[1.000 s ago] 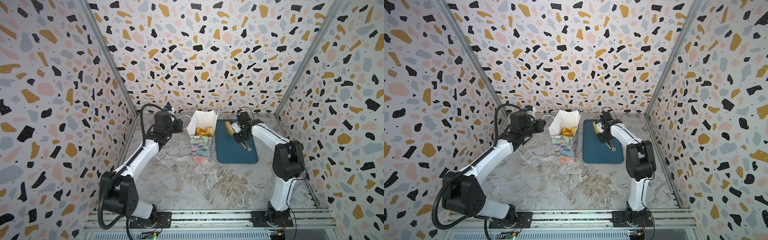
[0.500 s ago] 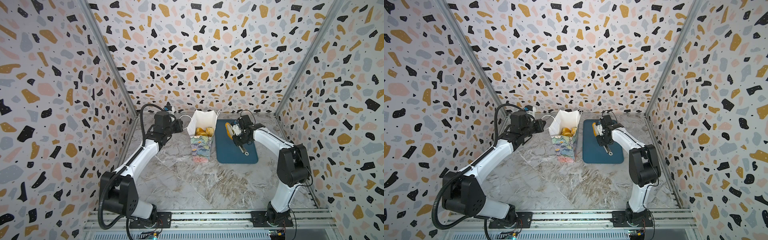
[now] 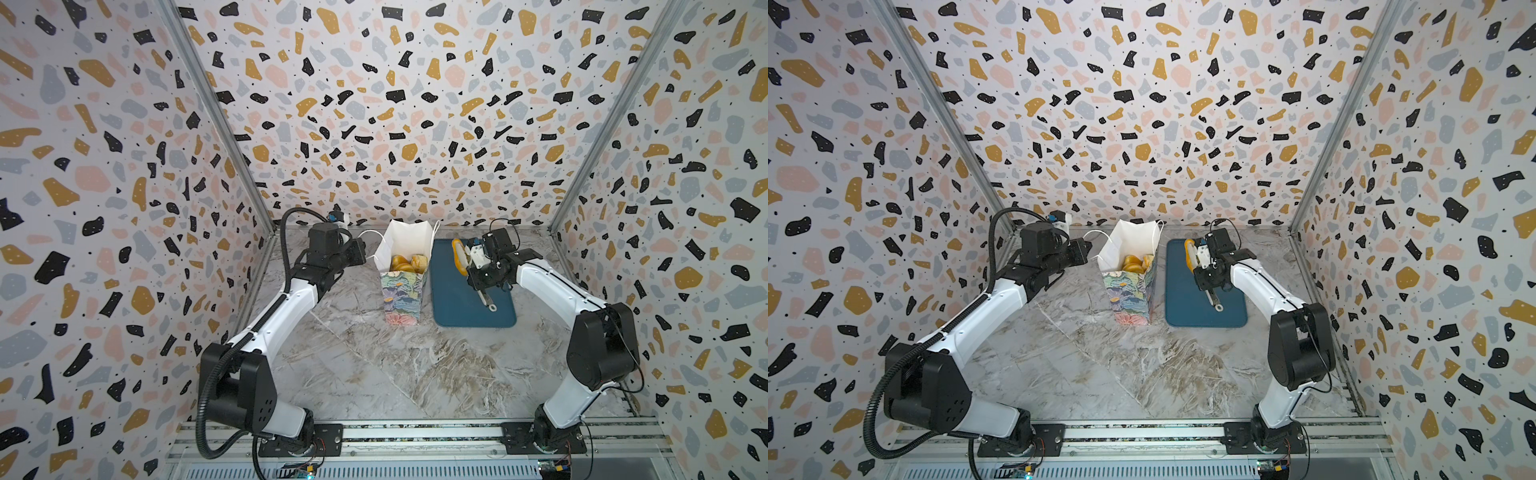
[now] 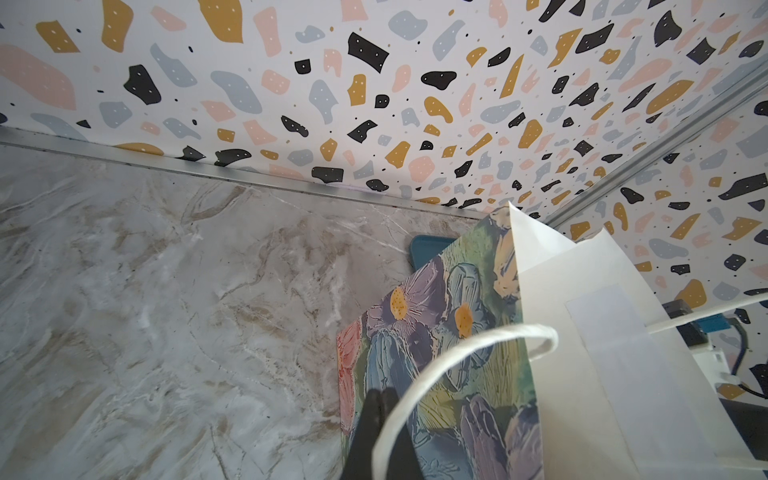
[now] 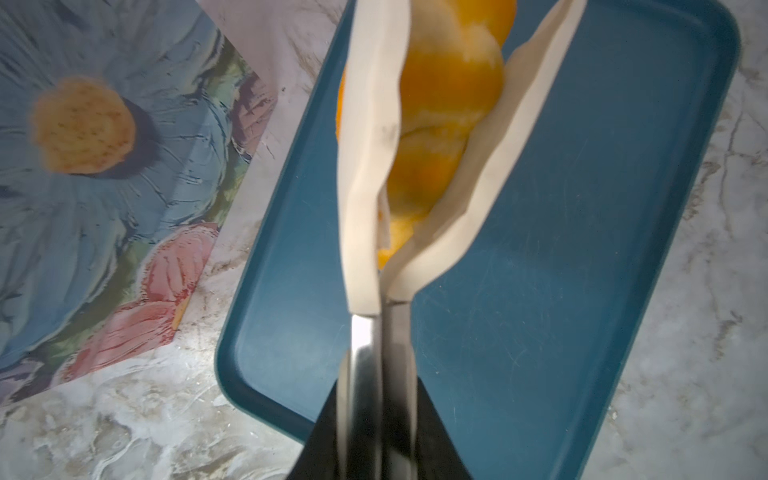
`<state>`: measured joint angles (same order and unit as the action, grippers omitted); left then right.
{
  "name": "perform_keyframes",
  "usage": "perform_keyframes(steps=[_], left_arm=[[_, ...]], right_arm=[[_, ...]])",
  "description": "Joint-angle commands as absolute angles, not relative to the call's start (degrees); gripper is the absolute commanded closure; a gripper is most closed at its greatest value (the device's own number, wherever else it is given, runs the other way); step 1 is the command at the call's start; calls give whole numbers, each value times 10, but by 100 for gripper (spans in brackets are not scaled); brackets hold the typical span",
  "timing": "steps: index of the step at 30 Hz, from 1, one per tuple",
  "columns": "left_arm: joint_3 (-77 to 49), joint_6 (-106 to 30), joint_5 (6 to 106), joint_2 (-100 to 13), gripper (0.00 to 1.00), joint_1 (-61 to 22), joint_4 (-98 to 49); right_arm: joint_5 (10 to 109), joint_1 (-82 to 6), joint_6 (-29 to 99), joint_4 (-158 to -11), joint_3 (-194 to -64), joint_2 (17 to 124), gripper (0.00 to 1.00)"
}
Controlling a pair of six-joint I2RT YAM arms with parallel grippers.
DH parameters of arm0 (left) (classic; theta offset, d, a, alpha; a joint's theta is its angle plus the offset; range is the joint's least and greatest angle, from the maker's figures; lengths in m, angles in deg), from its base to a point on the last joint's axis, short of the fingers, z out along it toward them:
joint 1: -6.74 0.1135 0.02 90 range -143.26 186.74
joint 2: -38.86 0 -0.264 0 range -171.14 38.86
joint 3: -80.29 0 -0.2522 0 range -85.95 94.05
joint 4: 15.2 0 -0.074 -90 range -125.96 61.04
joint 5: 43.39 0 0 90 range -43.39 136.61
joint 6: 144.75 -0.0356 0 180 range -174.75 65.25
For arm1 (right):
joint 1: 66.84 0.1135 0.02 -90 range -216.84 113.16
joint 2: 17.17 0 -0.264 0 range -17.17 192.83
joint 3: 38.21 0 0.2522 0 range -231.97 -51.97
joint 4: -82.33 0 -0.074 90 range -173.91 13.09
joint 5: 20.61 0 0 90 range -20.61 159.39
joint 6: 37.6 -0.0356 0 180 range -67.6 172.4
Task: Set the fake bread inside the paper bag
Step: 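Lift the striped bread stick with the tongs and carry it toward the bag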
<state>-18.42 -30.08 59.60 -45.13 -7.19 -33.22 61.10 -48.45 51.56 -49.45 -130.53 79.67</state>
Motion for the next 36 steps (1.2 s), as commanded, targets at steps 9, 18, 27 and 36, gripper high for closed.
perform_keyframes(steps=[9,18,27,36], left_arm=[[-173,-303,605,-453,100,-69,-320],[-174,-302,606,-453,100,-70,-320],[-173,-302,607,-452,100,-69,-319],[-173,-302,606,-449,100,-70,-318]], right_arm=[[563,-483,474,-513,-1329,700,84],[563,-463,456,-502,-1378,675,84],[570,-441,439,-502,-1412,650,84],[584,-413,435,-491,-1450,653,84]])
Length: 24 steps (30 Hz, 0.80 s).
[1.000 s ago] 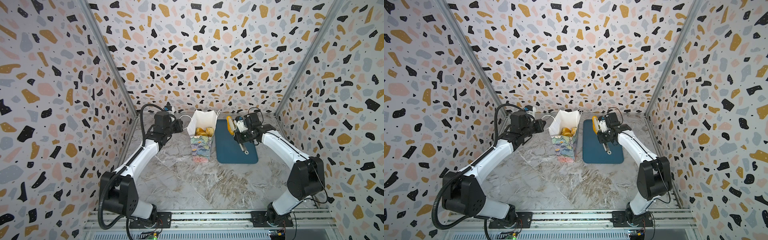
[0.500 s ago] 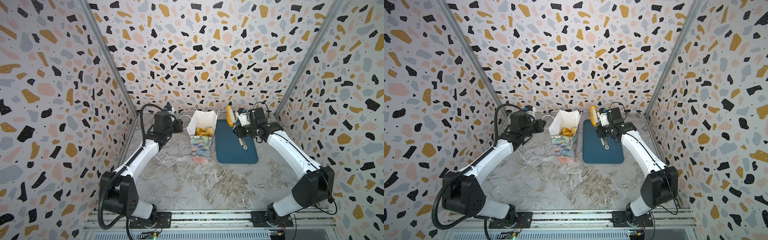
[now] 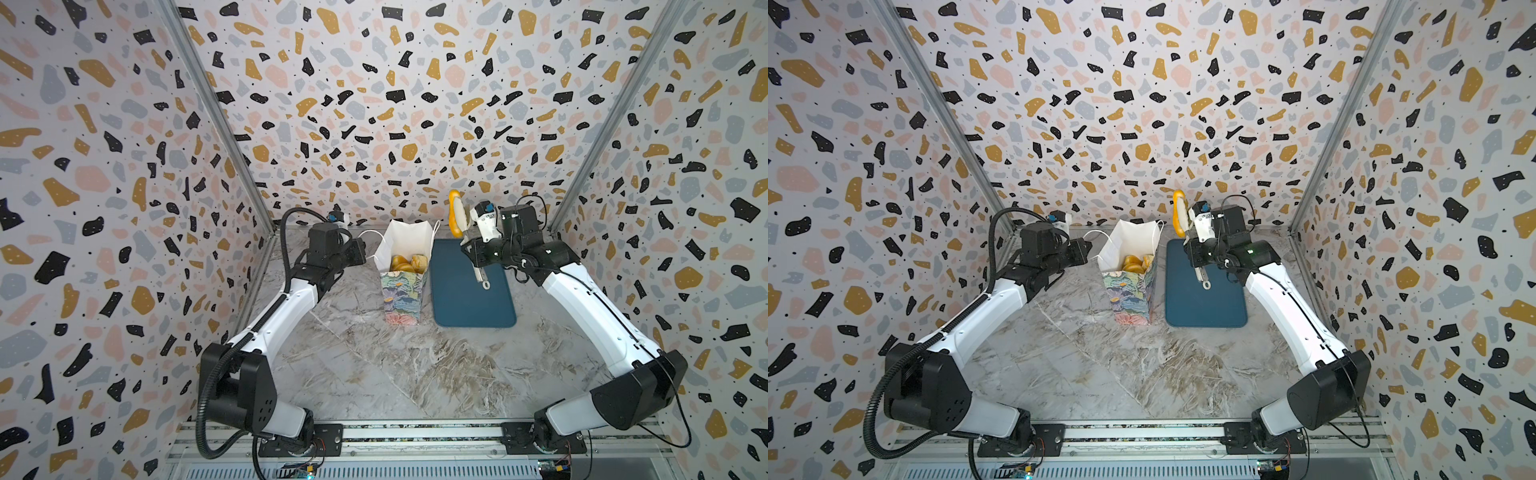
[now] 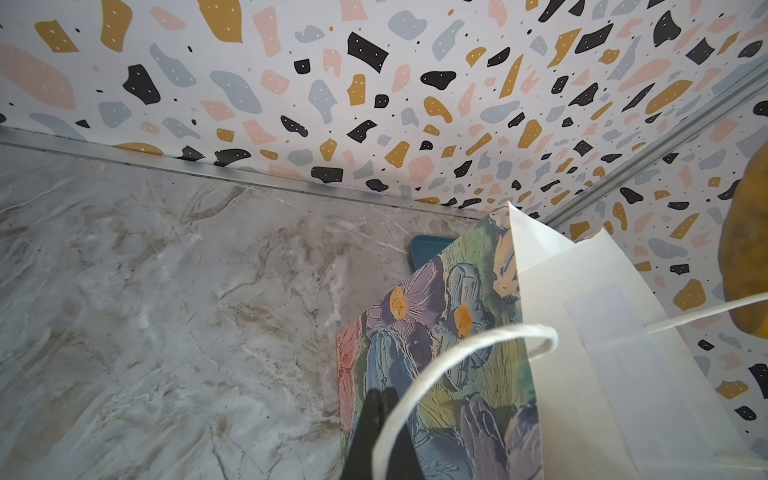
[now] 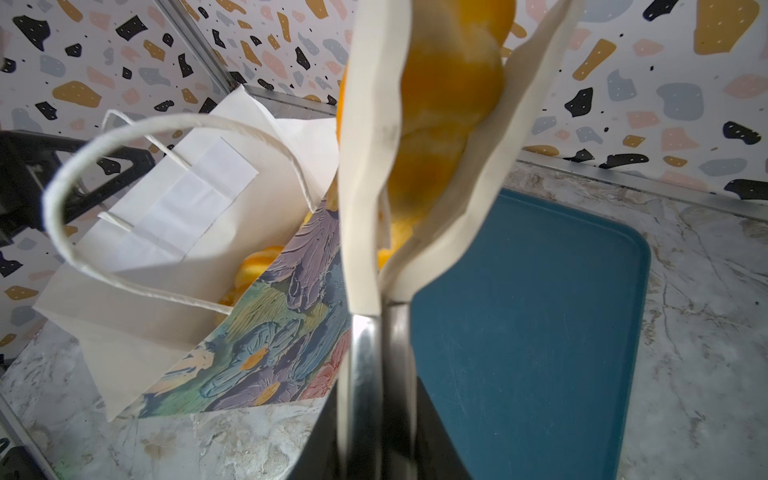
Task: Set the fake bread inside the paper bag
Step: 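Lift the striped bread stick with the tongs and carry it toward the bag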
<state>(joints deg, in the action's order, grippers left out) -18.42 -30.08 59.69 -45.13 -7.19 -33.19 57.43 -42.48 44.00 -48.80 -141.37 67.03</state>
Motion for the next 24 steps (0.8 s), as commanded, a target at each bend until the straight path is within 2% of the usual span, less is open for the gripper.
perform_keyframes(steps=[1,14,24], left_arm=[[-174,-302,607,-449,100,-69,-319],[-173,-302,606,-449,100,-70,-318],[-174,-301,606,-448,100,-70,-318]], right_arm=[[587,-409,435,-488,-1458,654,84],[612,-352,429,-479,-1520,658,84],[635,-295,443,-502,-1507,644,84]])
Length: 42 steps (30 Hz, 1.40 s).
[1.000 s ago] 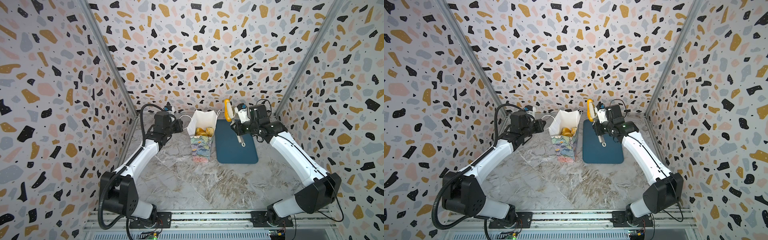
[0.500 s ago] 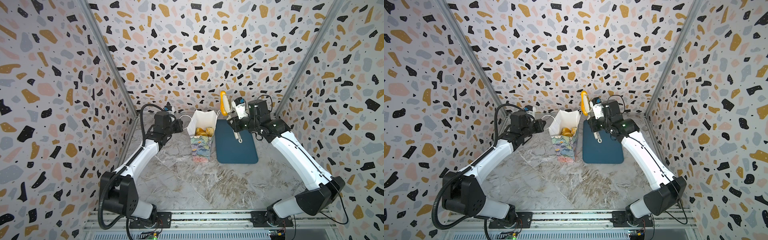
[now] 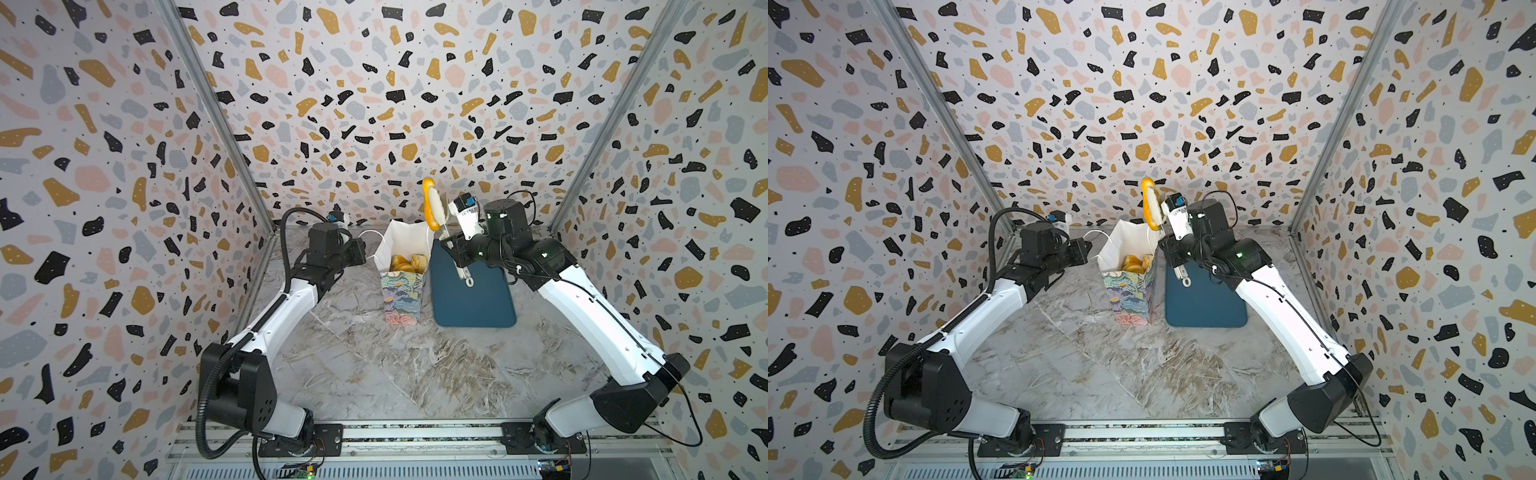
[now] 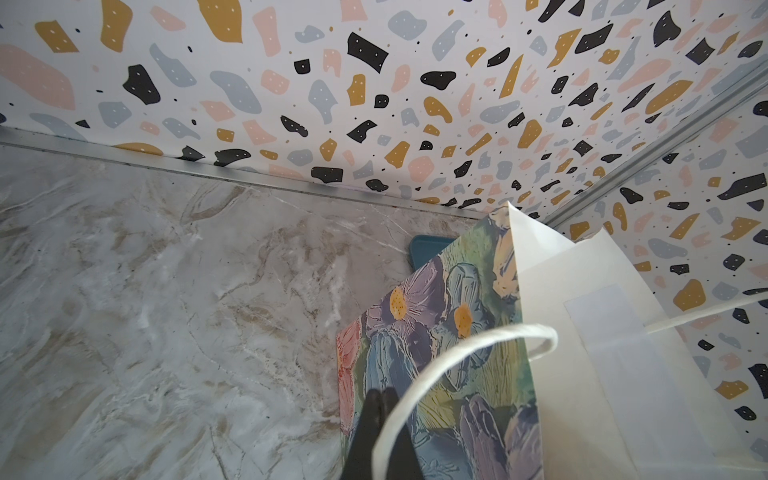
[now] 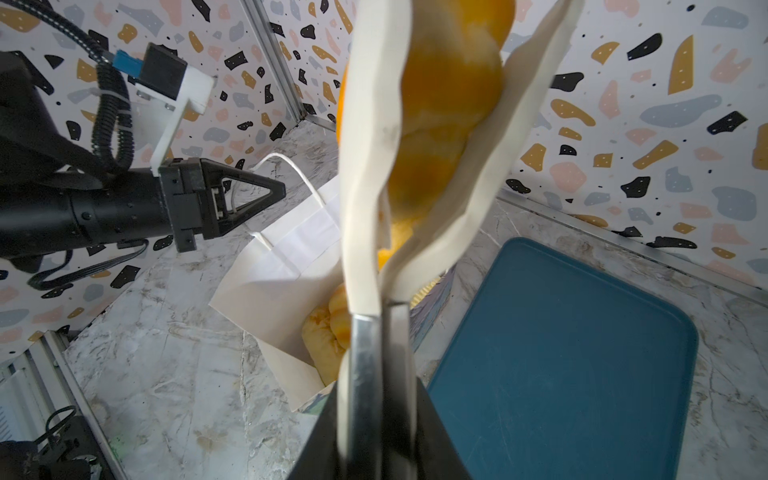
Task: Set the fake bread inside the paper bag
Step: 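Lift the striped bread stick with the tongs and carry it toward the bag, then lower the striped bread stick into the bag opening with the right tongs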
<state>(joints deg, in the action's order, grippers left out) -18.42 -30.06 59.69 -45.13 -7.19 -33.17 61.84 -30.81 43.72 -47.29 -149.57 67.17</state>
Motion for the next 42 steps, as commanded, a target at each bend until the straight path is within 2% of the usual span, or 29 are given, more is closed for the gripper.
perform_keyframes(steps=[1,14,27,38,42], left_arm=[[-174,-301,607,-448,100,-70,-316],[-175,-301,605,-443,100,-70,-317],[-176,-300,608,-441,100,-70,-314],[-175,-301,605,-441,100,-70,-315],[-175,-301,606,-442,100,-70,-315]], right_arm=[[635,-290,444,-509,-1501,643,85],[647,-234,446,-531,-1504,654,85],[655,-232,464,-535,-1457,686,84],[665,-233,469,-535,-1436,699,79],[670,-234,466,-536,-1432,699,71]])
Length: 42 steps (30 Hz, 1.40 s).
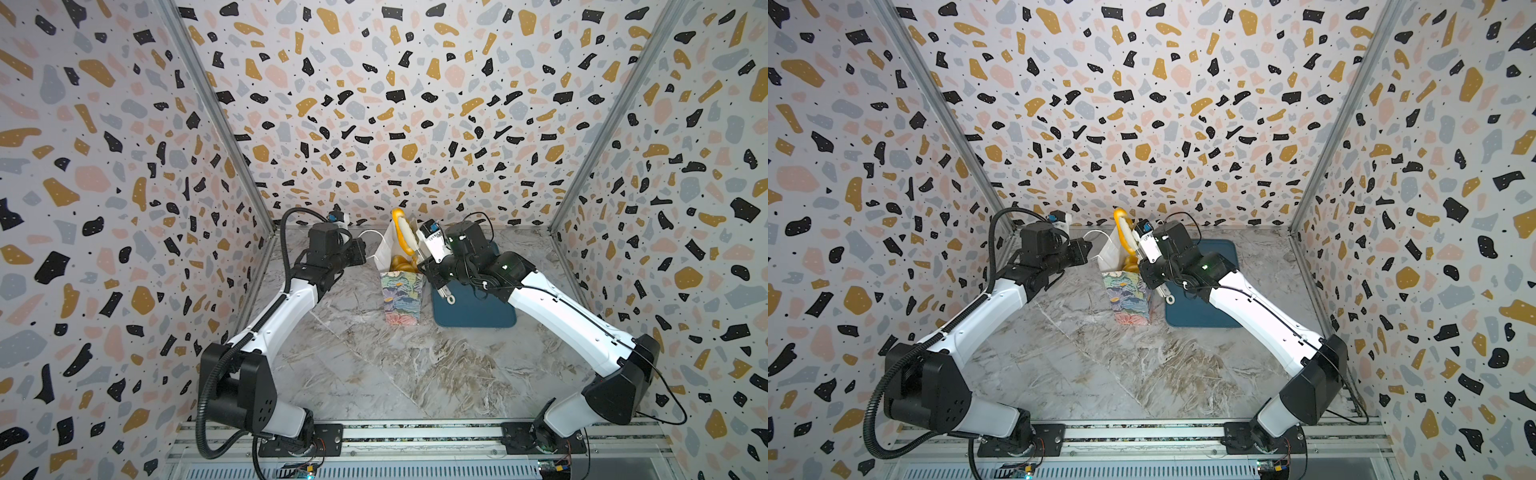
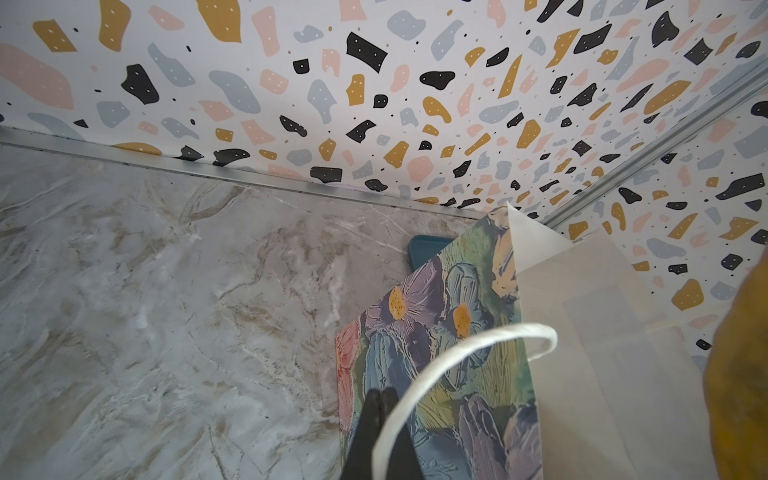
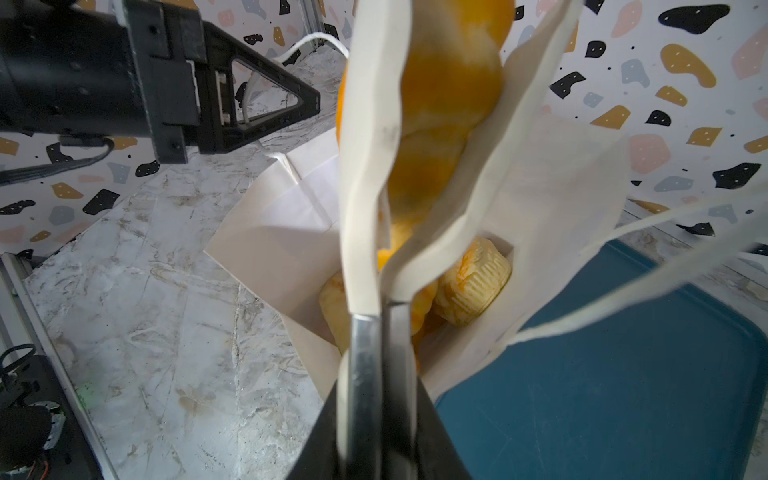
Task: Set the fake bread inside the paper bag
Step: 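Lower the striped bread stick into the bag opening with the right tongs, then open the tongs to release the bread stick into the bag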
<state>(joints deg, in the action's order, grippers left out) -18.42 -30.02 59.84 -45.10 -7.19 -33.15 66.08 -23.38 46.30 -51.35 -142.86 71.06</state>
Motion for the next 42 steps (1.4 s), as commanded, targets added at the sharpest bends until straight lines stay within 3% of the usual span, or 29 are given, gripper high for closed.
perform_keyframes(steps=[1,9,33,42], left_arm=[[-175,-301,606,-442,100,-70,-315],[-176,-301,605,-443,100,-70,-315],[-176,-286,618,-449,100,-70,-307],[-162,-298,585,-454,100,-73,-321]], right_arm=[[673,-234,466,-536,-1430,698,69],[676,-239,463,-539,-1421,692,62],[651,-258,455,-598,-1394,638,69],[612,-321,446,-650,-1355,589,70]])
